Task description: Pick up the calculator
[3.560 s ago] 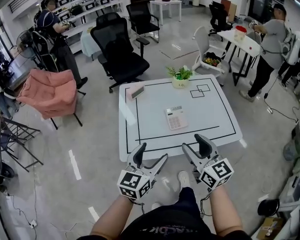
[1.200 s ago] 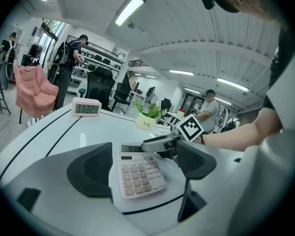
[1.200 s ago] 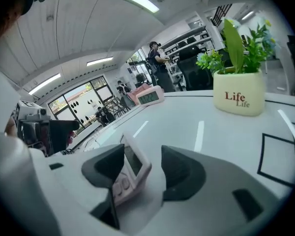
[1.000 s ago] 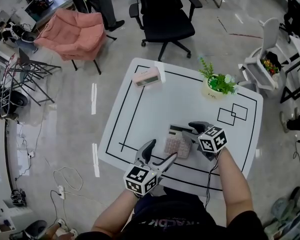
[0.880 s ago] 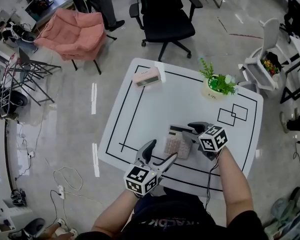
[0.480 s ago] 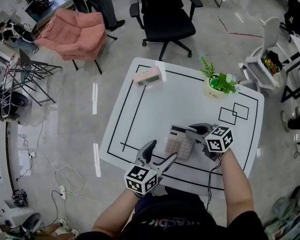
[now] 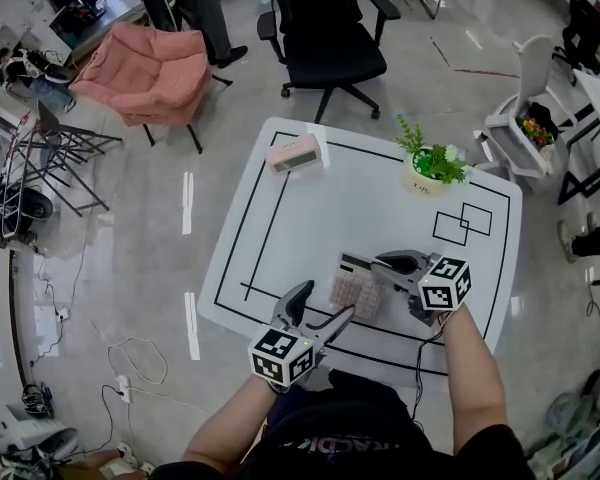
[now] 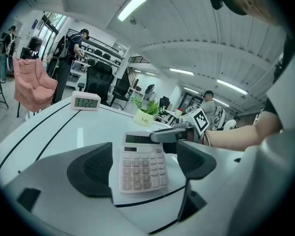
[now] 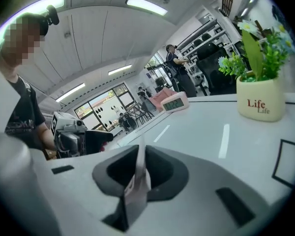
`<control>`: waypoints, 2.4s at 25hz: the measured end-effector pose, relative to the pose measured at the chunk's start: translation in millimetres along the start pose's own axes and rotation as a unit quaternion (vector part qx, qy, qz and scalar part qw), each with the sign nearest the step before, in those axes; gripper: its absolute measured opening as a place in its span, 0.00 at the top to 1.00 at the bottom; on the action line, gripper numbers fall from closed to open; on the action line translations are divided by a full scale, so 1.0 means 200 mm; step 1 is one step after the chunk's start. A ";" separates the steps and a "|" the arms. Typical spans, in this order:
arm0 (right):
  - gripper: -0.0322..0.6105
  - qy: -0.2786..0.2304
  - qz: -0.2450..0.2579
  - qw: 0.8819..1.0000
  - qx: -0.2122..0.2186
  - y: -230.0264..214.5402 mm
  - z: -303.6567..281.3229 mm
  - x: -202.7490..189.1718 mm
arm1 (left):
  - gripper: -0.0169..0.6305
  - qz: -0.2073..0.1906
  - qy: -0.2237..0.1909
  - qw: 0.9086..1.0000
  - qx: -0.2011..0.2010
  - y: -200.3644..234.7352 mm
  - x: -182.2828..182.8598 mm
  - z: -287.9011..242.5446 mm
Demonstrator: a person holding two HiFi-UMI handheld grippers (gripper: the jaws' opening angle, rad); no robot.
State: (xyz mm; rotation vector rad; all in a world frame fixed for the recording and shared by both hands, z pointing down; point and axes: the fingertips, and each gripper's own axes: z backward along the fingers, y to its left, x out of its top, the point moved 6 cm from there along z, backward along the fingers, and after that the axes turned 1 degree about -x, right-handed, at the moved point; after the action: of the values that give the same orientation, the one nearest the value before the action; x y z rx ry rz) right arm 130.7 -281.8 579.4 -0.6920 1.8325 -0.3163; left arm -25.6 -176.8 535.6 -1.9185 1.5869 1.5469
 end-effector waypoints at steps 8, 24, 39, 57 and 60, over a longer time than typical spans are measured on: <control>0.88 -0.067 0.008 0.997 0.023 0.11 0.14 0.10 | 0.36 0.025 -0.008 1.000 -0.011 -0.01 0.02 0.03; 0.88 -0.127 0.041 0.983 0.124 0.50 0.26 0.24 | 0.50 0.106 0.009 0.983 -0.147 -0.16 -0.04 0.15; 0.83 -0.180 0.070 0.981 0.018 1.00 0.07 0.26 | 0.86 0.162 -0.050 0.951 -0.258 -0.11 -0.02 0.66; 0.95 -0.292 0.097 0.874 -0.377 1.75 0.08 -0.11 | 0.87 0.115 -0.120 0.956 -0.242 0.10 -0.06 1.42; 0.95 -0.304 0.072 0.861 -0.402 1.86 0.08 -0.21 | 0.87 0.108 -0.129 0.958 -0.231 0.11 -0.06 1.51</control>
State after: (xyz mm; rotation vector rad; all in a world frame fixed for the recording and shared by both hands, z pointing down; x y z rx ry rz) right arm 41.9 41.2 409.8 -1.0571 1.3327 0.7510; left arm -213.5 34.0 425.1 -1.6798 1.4530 2.3255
